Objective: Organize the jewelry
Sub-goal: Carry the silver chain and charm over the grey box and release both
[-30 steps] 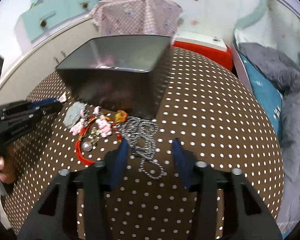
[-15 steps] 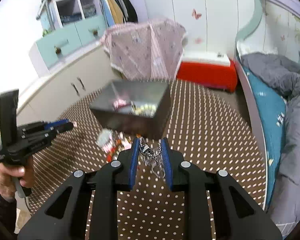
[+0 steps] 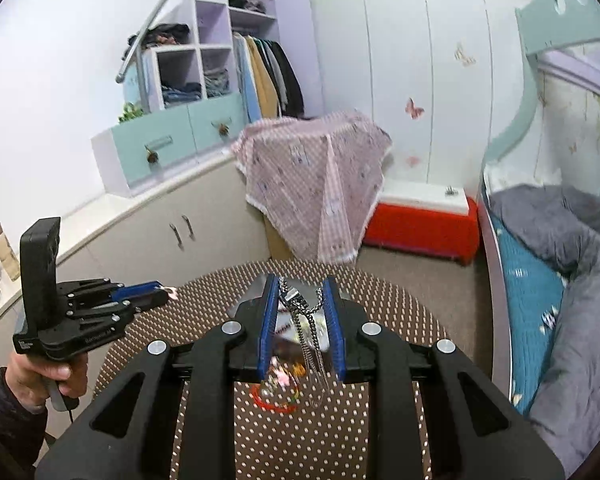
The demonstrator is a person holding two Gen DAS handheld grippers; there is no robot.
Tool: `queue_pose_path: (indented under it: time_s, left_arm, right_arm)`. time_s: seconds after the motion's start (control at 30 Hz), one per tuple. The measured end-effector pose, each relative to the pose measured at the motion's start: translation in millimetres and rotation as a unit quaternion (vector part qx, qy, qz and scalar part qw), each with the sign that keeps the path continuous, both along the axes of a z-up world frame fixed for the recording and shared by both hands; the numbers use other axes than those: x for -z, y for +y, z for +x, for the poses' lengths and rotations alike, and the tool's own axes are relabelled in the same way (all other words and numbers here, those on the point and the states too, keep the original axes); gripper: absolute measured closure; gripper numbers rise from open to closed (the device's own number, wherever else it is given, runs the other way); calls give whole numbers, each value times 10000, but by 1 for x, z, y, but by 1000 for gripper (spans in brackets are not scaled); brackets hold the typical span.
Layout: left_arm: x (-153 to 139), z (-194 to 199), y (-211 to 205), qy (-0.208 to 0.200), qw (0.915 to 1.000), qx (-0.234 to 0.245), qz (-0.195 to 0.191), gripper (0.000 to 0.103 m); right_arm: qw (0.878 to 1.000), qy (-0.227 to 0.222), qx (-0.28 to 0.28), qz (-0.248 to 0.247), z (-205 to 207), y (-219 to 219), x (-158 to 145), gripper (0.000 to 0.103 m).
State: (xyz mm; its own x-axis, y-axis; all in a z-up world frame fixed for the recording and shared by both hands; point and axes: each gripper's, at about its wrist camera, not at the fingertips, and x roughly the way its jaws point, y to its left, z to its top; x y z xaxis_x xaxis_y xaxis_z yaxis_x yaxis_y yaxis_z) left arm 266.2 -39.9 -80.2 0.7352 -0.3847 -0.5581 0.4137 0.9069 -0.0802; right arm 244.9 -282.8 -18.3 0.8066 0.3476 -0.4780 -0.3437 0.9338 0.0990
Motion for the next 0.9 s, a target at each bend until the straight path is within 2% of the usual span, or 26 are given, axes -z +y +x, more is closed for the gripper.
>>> queue_pose_path:
  time_s: [0.23,0.43,0.7,0.9]
  left_arm:
    - [-40,7,-12,-380,9990,184,-110,87]
    - [-63,29,-22,-427,9986,245,-214,87]
    - [-56,56,-43,-166,9990,359,-187,87]
    - [-34,81,-57,275,9986,457,-72,86]
  right_arm:
    - [9989,-442,-147,-2,7,9,-43,82]
    - [9983,-565,-157,40,30,10,-64,82]
    - [9993,-240,-179,219,60,8,-50,82]
    - [9992,203,-158,298,85,8,-23,81]
